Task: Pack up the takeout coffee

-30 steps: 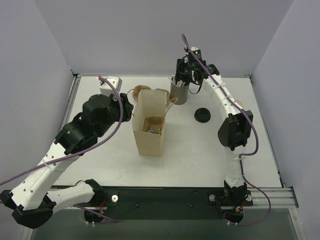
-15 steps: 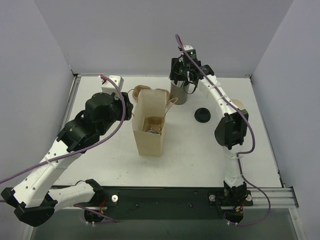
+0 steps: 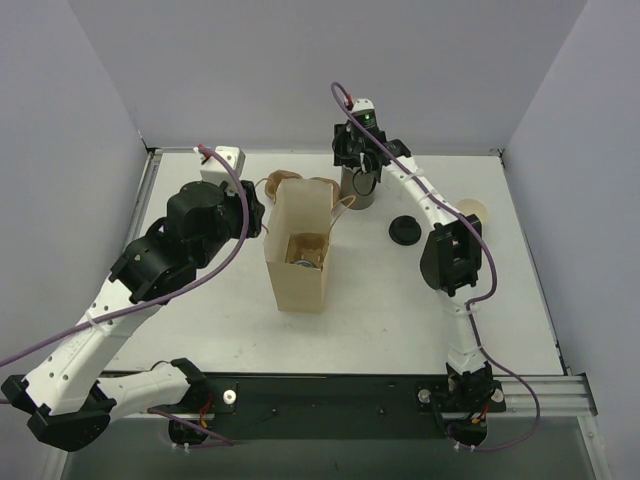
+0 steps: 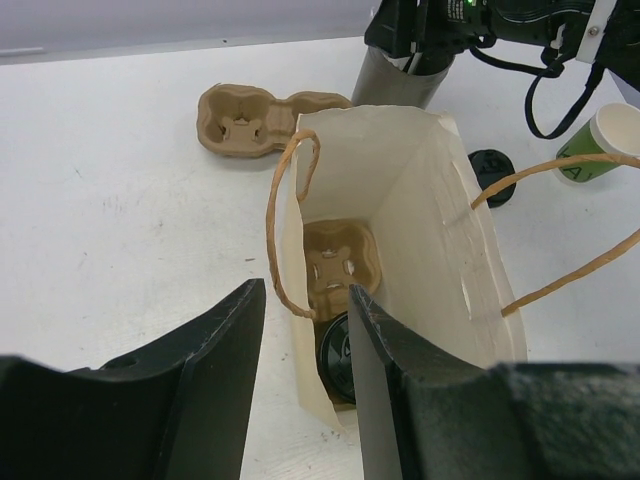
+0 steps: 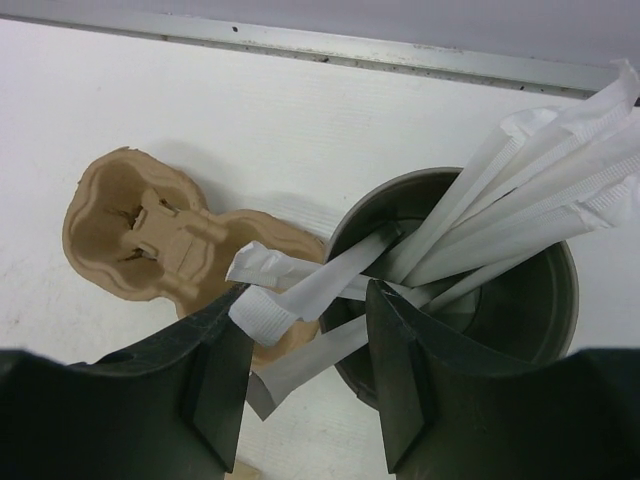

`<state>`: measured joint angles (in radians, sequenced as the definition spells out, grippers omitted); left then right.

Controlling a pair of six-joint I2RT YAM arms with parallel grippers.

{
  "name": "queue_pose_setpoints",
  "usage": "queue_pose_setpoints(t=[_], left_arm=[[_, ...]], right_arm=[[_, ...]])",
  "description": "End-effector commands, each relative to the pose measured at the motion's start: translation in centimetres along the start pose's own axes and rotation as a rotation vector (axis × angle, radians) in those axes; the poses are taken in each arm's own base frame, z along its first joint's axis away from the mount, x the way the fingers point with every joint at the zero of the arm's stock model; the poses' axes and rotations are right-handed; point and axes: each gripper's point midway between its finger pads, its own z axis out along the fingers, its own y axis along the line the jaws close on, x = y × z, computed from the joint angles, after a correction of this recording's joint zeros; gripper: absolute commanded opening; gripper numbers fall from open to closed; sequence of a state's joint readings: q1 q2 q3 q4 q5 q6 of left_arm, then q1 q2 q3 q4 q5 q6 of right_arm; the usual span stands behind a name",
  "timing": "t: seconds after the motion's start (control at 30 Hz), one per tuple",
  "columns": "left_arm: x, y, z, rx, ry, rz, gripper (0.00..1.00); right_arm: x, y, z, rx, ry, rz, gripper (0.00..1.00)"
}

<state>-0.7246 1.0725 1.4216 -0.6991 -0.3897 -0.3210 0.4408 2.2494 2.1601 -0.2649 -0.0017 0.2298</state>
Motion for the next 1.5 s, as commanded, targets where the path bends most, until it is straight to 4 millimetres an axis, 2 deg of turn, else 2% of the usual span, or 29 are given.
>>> queue_pose_setpoints(t=[0.0,0.23,0.67,0.9,1.1,1.47], left_arm=[[-1.8,0.3,-0.6,-0.010,-0.040,0.001,0.49],[-1.5,0.3,-0.2,-0.016,-0.027,0.011,0.49],[-1.1,0.2,0.2,-0.018,-0.015,0.015,0.49],[-1.0,0.3,0.4,-0.021,-0.013,0.012,0.49],[-1.0,0.1,0.6,-0.017,-0.011,0.012,0.49],[-0.8,0.1,1.1,-0.013,-0.006,0.018,0.49]], right_arm=[[-4.5,0.3,-1.7,0.020,-0.150,-0.002,0.43],[-6.2,0.7,-2.3,0.005,-0.207,0.027,0.44],[-6.6,-0.3,-2.0,0.030,-0.227,0.068,0.44],[-8.3,-1.3,-3.7,0.030,-0.267,0.108,0.44],[-8.8,-2.3,-4.8,0.036,-0.285,0.134,0.44],[-8.7,-2.6,-4.9,0.035,-0.274,0.132,0.43]])
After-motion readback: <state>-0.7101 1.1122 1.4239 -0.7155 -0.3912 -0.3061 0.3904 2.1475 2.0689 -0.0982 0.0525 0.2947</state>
